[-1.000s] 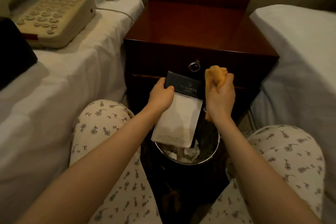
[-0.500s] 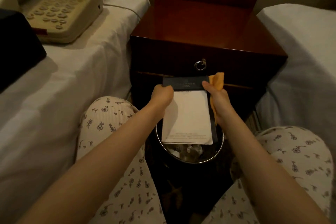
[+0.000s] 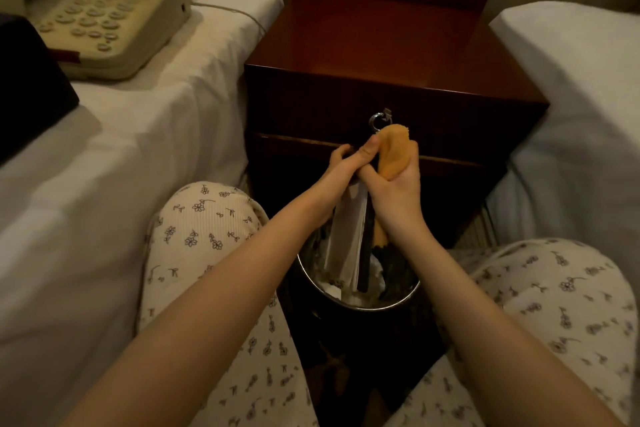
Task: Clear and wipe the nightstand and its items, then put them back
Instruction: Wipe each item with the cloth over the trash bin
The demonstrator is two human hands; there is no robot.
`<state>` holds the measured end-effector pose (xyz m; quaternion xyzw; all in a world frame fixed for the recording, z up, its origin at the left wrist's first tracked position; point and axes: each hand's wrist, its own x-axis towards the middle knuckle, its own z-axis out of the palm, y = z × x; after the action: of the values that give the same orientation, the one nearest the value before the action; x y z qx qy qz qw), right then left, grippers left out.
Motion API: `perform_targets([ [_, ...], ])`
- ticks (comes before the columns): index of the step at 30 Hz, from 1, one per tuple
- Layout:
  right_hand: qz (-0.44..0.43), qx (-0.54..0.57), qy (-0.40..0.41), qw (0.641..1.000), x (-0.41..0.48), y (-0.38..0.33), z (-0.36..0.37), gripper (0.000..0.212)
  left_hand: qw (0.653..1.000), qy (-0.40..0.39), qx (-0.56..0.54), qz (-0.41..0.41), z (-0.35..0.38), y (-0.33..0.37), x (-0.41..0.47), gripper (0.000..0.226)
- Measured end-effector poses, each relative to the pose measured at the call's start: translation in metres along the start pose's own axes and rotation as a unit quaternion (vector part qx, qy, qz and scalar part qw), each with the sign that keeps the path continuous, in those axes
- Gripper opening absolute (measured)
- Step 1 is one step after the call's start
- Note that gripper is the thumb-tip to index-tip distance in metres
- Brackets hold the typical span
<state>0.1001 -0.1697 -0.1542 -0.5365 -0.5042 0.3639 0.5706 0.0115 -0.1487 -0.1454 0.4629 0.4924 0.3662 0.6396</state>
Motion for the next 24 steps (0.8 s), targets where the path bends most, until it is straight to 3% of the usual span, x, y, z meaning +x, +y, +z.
perform_targets([
  [5, 0.062, 0.080, -0.066, 0.993, -0.001, -0.010, -0.004, 0.028, 0.999, -0.007, -0.023, 0.021, -0.002, -0.002, 0.003, 0.113],
  [8, 0.135, 0.221, -0.120, 0.958, 0.001, -0.018, -0.016, 0.013, 0.997, -0.049, -0.051, 0.040, -0.003, 0.007, -0.005, 0.053],
  [9, 0.135, 0.218, -0.120, 0.959, 0.002, -0.020, -0.017, 0.012, 0.995, -0.067, -0.057, 0.038, -0.004, 0.007, -0.005, 0.042],
  [13, 0.070, 0.085, -0.045, 0.993, 0.011, -0.021, -0.012, 0.009, 0.993, -0.064, -0.093, 0.044, -0.003, 0.001, -0.006, 0.041],
  [17, 0.127, -0.028, 0.010, 0.991, 0.028, -0.008, -0.028, 0.037, 0.984, -0.080, -0.150, 0.044, -0.009, -0.001, -0.004, 0.046],
  [19, 0.143, -0.030, 0.033, 0.989, 0.030, -0.003, -0.033, 0.038, 0.983, -0.081, -0.152, 0.061, -0.010, 0.002, -0.001, 0.044],
  [24, 0.022, 0.042, 0.050, 0.998, 0.021, -0.023, -0.018, 0.016, 0.983, -0.127, -0.130, 0.038, -0.007, -0.004, -0.004, 0.036],
])
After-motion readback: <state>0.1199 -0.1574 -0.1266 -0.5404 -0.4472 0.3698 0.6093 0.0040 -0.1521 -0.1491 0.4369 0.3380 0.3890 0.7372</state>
